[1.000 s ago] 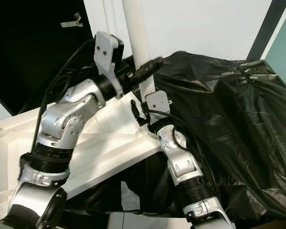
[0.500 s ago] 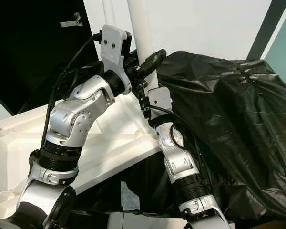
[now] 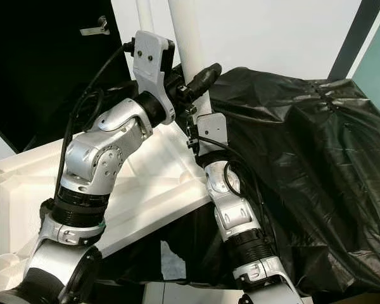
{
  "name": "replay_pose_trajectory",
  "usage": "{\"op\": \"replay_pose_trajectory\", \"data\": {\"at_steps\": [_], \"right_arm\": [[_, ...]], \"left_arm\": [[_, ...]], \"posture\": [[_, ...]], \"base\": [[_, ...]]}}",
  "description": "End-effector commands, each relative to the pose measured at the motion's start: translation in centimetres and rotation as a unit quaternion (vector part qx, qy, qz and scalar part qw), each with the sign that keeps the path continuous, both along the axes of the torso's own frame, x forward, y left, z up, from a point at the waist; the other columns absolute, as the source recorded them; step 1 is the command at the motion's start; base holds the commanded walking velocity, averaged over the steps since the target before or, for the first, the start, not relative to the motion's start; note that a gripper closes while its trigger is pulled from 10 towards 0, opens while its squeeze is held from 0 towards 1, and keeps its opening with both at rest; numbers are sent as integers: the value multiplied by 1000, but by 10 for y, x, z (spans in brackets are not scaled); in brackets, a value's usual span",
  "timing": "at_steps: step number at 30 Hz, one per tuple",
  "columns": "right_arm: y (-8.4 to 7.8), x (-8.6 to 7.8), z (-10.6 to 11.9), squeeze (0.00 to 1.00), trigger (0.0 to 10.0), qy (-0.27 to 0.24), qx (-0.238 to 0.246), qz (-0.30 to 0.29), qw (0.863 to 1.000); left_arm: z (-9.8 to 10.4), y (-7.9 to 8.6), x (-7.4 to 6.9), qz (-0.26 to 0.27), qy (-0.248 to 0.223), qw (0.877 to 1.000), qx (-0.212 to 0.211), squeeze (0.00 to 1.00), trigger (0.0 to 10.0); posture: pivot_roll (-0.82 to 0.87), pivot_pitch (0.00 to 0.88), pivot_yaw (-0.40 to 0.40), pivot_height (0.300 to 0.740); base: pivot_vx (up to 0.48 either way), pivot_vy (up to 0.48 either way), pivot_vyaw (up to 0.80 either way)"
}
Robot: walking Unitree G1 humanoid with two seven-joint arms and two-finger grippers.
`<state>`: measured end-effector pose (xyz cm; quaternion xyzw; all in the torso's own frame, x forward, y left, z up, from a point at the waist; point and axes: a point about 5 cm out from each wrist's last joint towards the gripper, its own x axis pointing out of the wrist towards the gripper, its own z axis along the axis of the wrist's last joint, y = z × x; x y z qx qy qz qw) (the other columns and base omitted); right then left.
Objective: Building children table
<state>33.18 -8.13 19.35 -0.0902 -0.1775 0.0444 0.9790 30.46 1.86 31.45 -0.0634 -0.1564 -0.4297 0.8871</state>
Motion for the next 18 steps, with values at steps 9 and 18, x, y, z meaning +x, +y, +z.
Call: {"op": "replay_pose_trajectory", "data": {"at_steps": [9, 18], "right_arm": [[-9, 5, -2, 0, 10000, 18, 23, -14, 999], [-21, 0, -13, 0, 10000, 47, 44, -10, 998]], "left_arm": [[-3, 11, -2, 10, -26, 1000, 2, 0, 10000], [-21, 39, -3, 24, -28, 999, 28, 0, 10000]], "posture": [[-12, 0, 38, 740], [-14, 0, 33, 740]], "base": [[0, 0, 0], [0, 0, 0]]}}
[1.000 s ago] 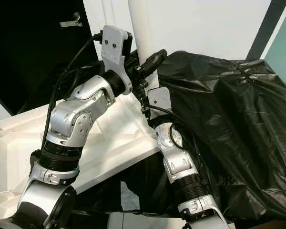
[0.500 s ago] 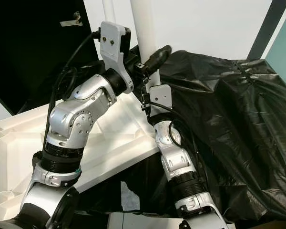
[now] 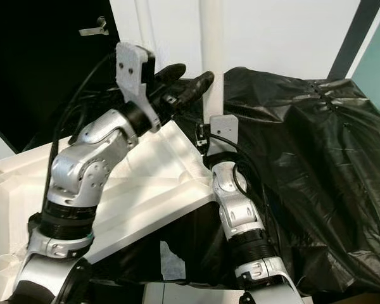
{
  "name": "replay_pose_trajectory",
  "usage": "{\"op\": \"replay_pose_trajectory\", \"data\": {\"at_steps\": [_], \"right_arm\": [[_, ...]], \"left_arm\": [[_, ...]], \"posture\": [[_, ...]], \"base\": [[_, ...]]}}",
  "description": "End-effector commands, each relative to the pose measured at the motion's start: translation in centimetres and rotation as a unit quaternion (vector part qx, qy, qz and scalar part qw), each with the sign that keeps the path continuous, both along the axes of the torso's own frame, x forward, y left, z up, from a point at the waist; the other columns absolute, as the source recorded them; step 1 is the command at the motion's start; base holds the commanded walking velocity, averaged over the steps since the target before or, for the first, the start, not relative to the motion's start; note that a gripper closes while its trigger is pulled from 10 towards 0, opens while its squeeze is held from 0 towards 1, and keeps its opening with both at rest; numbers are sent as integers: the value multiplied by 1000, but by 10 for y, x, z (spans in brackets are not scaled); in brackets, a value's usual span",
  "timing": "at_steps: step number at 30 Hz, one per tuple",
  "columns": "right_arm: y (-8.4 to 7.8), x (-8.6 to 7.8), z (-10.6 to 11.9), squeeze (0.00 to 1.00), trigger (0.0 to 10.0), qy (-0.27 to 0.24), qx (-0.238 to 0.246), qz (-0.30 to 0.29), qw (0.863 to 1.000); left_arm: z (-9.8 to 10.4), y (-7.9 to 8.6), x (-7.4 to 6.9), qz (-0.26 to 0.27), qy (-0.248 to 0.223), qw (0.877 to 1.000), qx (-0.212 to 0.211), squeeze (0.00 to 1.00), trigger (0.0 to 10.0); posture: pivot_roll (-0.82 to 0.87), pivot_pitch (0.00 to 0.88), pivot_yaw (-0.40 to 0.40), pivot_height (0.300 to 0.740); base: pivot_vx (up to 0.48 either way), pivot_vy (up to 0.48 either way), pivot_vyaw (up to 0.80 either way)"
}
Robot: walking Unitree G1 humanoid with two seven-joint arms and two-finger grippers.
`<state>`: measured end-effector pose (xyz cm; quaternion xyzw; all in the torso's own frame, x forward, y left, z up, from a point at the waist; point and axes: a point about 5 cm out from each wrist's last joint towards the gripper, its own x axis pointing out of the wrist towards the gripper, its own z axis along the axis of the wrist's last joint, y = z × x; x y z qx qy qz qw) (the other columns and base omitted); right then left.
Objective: Building children table
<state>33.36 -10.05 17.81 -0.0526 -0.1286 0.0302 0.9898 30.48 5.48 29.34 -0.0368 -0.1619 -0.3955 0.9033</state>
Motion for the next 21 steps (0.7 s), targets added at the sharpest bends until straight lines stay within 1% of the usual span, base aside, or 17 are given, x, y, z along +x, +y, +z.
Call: {"op": "replay_pose_trajectory", "data": {"at_steps": [1, 4, 6, 7, 10, 13, 16, 18, 19, 21], "right_arm": [[-2, -2, 3, 0, 10000, -3, 6, 2, 1000], [-5, -5, -1, 0, 10000, 4, 4, 5, 1000], [-6, -7, -1, 0, 10000, 3, 1, 5, 1000], [-7, -10, -3, 0, 10000, 3, -4, 6, 1000], [-7, -14, -3, 0, 10000, 5, -4, 9, 1000], [-6, -21, -4, 0, 10000, 7, -4, 16, 1000], [-6, -23, -4, 0, 10000, 7, -5, 16, 1000], [-3, -29, -4, 0, 10000, 5, -7, 24, 1000], [-3, -29, -4, 0, 10000, 5, -7, 24, 1000], [-2, -34, -5, 0, 10000, 7, -6, 28, 1000]], "left_arm": [[0, 2, -4, -18, -15, 1000, 11, 0, 10000], [-10, 10, -6, -15, -10, 1000, 23, 0, 10000], [-13, 12, -6, -15, -8, 1000, 24, 0, 10000], [-20, 17, -9, -16, 2, 1000, 23, 0, 10000], [-26, 20, -11, -15, 3, 999, 29, 0, 10000], [-40, 28, -16, -11, 11, 999, 46, 0, 10000], [-43, 29, -17, -12, 12, 999, 49, 0, 10000], [-52, 33, -22, -17, 18, 998, 60, 0, 10000], [-52, 33, -22, -17, 18, 998, 60, 0, 10000], [-60, 36, -29, -27, 19, 997, 71, 0, 10000]], "posture": [[-14, 0, 33, 740], [-16, 0, 30, 740], [-16, 0, 30, 740], [-20, 0, 28, 740], [-20, 0, 26, 740], [-21, 0, 24, 740], [-21, 0, 25, 740], [-21, 0, 28, 740], [-21, 0, 28, 740], [-20, 0, 29, 740]], "base": [[0, 0, 0], [0, 0, 0], [0, 0, 0], [0, 0, 0], [0, 0, 0], [0, 0, 0], [0, 0, 0], [0, 0, 0], [0, 0, 0], [0, 0, 0]]}}
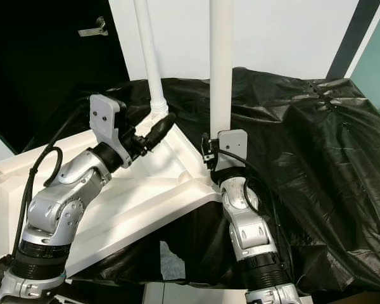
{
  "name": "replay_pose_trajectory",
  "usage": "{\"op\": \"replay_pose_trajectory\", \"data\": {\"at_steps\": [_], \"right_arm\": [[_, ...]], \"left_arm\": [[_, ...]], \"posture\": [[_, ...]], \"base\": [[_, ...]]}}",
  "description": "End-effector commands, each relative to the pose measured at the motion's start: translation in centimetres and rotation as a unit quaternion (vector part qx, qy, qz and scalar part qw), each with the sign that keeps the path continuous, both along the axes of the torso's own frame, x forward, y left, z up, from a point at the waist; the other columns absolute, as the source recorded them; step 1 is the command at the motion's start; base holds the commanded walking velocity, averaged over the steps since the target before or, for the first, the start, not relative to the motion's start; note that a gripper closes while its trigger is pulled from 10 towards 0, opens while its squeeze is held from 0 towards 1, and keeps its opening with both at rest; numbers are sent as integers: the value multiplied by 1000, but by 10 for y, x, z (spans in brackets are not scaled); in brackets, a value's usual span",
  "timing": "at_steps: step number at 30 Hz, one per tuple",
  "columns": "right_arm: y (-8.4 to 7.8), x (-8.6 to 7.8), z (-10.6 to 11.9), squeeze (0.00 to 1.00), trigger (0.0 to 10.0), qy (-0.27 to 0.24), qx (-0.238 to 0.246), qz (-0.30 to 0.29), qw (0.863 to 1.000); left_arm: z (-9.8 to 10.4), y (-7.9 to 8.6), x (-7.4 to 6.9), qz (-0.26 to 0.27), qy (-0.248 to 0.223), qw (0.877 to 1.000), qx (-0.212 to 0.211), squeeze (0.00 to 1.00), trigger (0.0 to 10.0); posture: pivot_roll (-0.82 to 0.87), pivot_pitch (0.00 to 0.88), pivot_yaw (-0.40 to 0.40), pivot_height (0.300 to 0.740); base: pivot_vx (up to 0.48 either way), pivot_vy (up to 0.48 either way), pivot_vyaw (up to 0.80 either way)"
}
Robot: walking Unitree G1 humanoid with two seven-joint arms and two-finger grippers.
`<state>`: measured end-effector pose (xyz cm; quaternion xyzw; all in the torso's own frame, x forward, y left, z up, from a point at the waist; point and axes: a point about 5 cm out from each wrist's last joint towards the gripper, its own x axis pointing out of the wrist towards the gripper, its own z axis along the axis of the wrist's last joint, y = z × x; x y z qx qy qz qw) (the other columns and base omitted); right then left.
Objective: Building children table
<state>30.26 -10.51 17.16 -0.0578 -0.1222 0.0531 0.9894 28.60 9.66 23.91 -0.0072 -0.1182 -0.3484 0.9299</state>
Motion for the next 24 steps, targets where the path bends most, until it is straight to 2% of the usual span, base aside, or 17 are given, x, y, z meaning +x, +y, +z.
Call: {"op": "replay_pose_trajectory", "data": {"at_steps": [1, 8, 11, 16, 21, 24], "right_arm": [[2, -5, 1, 0, 10000, 2, 4, 6, 1000], [0, -8, -4, 0, 10000, 10, 6, 3, 1000], [-8, -12, -20, 0, 10000, 42, 13, -11, 999], [-14, -13, -30, 0, 10000, 64, 21, -22, 997], [-17, -12, -32, 0, 10000, 71, 23, -28, 997], [-19, -10, -32, 0, 10000, 73, 22, -29, 997]], "left_arm": [[-9, -5, -13, -90, -9, 995, 34, 0, 10000], [-15, -3, -19, -106, -4, 993, 43, 0, 10000], [-26, 2, -30, -137, 8, 988, 63, 0, 10000], [-33, 5, -34, -153, 17, 985, 76, 0, 10000], [-37, 5, -37, -157, 20, 984, 84, 0, 10000], [-46, 5, -39, -161, 30, 982, 98, 0, 10000]], "posture": [[-20, 0, 29, 740], [-18, 0, 29, 740], [-16, 0, 31, 740], [-16, 0, 32, 740], [-17, 0, 35, 740], [-17, 0, 39, 740]], "base": [[0, 0, 0], [0, 0, 0], [0, 0, 0], [0, 0, 0], [0, 0, 0], [0, 0, 0]]}}
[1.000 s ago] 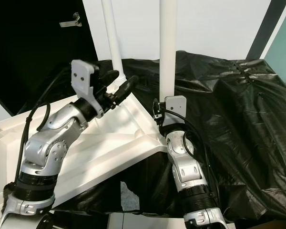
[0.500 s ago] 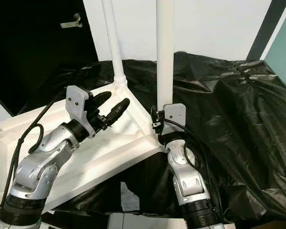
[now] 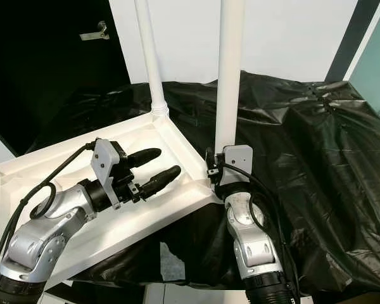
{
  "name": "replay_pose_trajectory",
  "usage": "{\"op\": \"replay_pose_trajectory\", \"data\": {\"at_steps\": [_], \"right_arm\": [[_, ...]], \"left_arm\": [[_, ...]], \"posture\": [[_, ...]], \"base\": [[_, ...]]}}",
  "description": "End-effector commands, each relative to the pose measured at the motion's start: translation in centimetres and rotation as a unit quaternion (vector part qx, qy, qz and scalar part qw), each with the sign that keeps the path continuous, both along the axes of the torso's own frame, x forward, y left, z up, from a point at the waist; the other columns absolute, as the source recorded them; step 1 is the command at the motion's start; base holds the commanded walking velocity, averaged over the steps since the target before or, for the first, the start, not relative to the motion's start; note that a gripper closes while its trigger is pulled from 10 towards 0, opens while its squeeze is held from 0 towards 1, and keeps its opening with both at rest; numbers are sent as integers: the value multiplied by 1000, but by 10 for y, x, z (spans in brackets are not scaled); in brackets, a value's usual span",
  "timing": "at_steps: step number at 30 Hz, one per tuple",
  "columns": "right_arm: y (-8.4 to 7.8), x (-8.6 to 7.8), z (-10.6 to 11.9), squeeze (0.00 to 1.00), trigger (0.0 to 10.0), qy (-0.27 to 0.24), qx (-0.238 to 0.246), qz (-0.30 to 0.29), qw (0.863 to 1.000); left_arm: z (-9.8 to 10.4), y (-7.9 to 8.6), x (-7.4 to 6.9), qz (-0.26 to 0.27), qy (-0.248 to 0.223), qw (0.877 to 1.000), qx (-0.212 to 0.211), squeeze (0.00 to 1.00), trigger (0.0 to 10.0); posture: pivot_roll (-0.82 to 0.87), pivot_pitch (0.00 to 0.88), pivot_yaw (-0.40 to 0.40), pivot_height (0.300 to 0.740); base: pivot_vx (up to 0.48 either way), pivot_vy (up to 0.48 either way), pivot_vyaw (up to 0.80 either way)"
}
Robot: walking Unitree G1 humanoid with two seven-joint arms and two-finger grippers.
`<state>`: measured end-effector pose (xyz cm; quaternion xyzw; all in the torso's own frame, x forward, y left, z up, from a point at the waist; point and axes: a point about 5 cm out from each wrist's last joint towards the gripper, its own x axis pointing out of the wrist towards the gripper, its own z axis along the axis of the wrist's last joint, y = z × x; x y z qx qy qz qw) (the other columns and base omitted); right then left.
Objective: Building children table
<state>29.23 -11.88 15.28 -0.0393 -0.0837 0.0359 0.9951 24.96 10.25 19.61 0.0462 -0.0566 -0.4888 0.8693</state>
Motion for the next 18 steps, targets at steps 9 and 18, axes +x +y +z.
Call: {"op": "replay_pose_trajectory", "data": {"at_steps": [9, 18], "right_arm": [[-5, 2, -13, 0, 10000, 32, 9, -2, 999], [-6, 9, -16, 0, 10000, 45, 42, -4, 998]], "left_arm": [[-14, 0, -3, -16, -4, 999, 42, 0, 10000], [-20, 0, -6, -26, -8, 997, 72, 0, 10000]], "posture": [[-12, 0, 37, 740], [-7, 0, 36, 740]], "base": [[0, 0, 0], [0, 0, 0]]}}
